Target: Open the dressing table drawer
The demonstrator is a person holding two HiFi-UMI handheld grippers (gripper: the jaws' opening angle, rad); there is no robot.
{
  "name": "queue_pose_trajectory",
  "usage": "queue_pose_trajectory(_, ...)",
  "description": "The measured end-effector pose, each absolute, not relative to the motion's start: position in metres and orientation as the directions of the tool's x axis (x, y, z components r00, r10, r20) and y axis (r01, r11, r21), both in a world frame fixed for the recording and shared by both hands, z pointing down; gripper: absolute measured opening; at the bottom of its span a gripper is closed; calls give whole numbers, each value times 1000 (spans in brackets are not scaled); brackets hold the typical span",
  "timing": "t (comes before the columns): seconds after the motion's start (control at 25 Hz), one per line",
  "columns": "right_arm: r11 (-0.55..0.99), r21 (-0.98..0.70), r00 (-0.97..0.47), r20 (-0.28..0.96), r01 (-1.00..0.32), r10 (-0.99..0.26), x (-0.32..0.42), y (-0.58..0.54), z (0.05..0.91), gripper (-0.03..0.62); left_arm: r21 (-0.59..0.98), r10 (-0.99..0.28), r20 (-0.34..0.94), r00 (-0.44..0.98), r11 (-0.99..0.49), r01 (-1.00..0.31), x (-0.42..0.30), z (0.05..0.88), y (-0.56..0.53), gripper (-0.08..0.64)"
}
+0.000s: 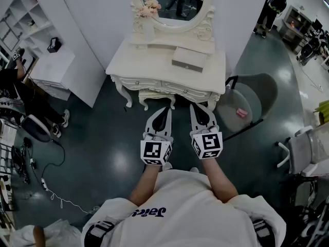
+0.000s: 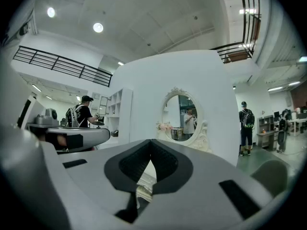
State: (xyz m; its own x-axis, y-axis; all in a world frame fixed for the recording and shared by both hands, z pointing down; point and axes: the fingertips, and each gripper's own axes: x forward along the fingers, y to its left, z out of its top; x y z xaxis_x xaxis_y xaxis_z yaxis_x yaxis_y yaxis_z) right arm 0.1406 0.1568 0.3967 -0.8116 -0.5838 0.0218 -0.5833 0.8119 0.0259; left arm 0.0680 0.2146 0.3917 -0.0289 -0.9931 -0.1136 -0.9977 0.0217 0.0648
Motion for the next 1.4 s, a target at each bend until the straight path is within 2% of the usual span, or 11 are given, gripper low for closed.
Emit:
queue_pose_trajectory(0.32, 826, -26, -826, 47, -563, -562, 100, 181, 412, 12, 100, -995, -95, -41, 32, -994, 22, 407, 240, 15)
queue_pose_trajectory(0.56, 835, -39, -831, 136, -549, -540, 77, 198, 444, 12, 158, -999, -42, -2, -5, -987, 16, 440, 248, 15)
queue_pose_trajectory(0.76, 835, -42, -830, 146, -549, -538, 65, 181, 446, 12, 172, -999, -14, 43, -45, -984, 12, 449, 223, 15)
queue_pose_trajectory(1.08, 805, -86, -804, 179, -587, -567, 37, 79, 467, 12, 156, -997, -6, 80, -80, -984, -17, 456, 122, 15)
queue_pose_trajectory(1.4, 772, -132, -783, 123, -622, -610, 5, -65, 448, 12, 92, -994, -11, 106, -107, -990, -51, 441, -11, 15)
